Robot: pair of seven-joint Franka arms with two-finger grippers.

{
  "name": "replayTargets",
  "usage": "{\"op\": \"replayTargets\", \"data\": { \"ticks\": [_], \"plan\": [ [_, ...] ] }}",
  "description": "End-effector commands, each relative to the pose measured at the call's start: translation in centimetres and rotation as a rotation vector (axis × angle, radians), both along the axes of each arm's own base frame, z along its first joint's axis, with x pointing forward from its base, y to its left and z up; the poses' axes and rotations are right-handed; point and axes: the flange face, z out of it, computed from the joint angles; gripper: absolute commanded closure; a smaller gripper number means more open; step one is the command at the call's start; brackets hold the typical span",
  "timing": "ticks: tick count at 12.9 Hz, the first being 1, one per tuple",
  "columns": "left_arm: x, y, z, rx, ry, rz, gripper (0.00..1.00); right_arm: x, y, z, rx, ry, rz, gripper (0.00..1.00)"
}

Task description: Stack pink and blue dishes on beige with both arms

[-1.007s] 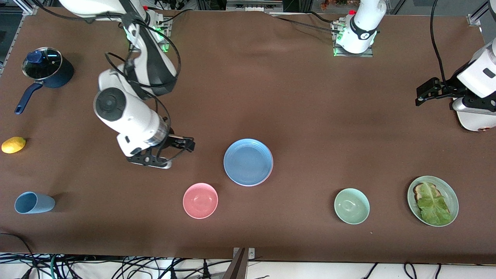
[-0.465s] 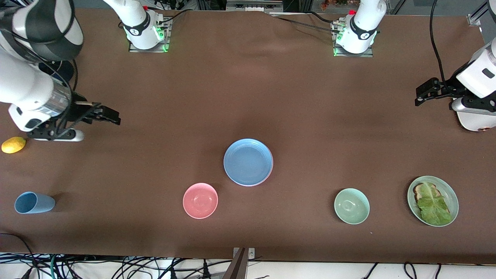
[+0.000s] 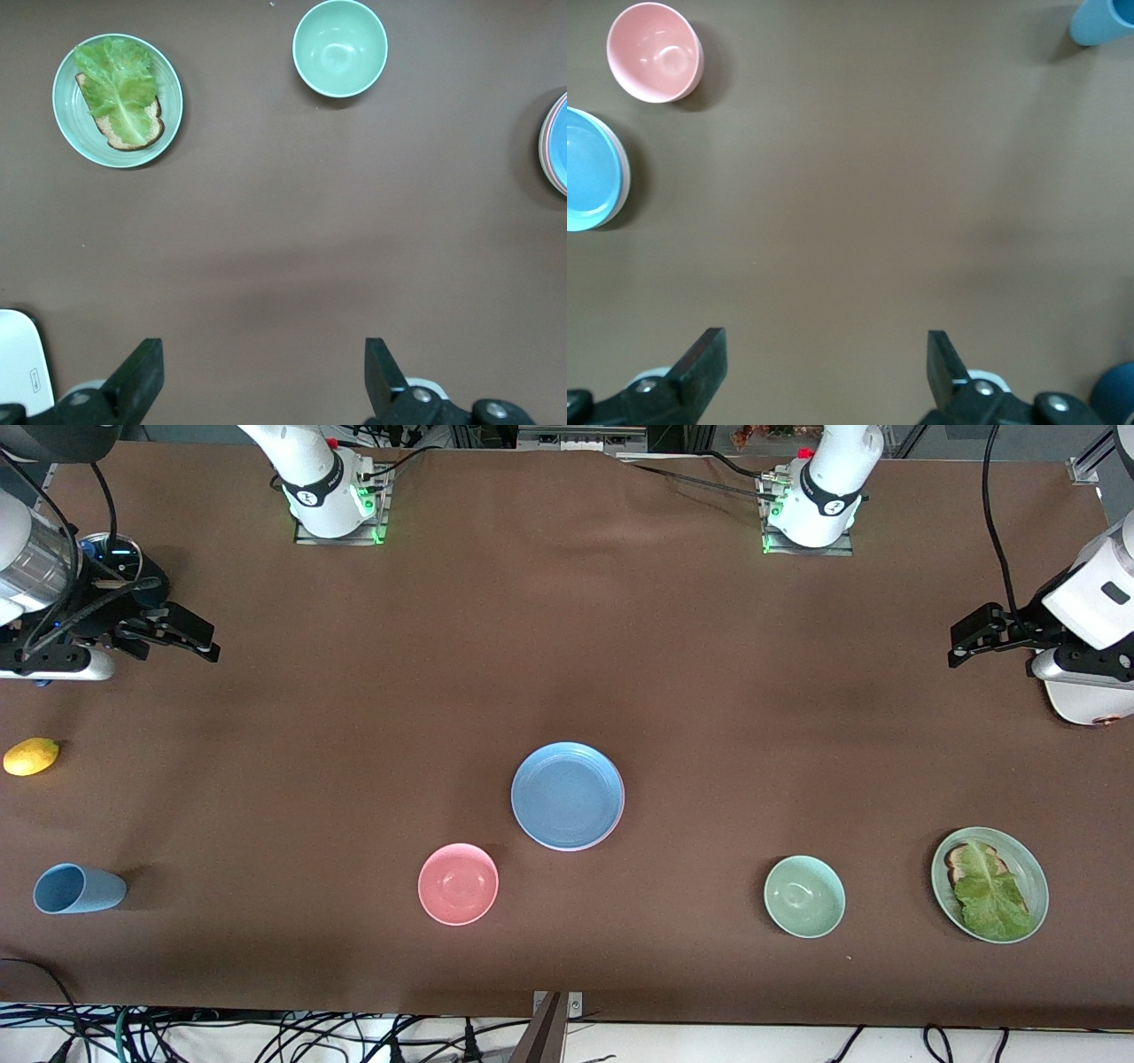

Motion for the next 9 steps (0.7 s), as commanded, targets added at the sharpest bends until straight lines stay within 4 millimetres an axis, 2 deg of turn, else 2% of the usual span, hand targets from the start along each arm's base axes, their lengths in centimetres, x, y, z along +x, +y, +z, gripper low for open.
{"op": "replayTargets", "data": {
  "ticks": [1,4,9],
  "plan": [
    [-0.1,-0.2,0.2,-0.012,-0.007,-0.018,0.00,0.0,-1.1,0.1,-0.029,0.017,0.010,0.00],
    [-0.1,-0.5,0.1,-0.013,-0.006,-0.022,0.00,0.2,-1.3,-0.4,-0.030,0.026,0.017,0.00],
    [-0.1,-0.5,0.1,-0.012,-0.004,-0.022,0.00,0.0,0.0,-0.4,-0.072,0.033,0.058,0.00]
  ]
}}
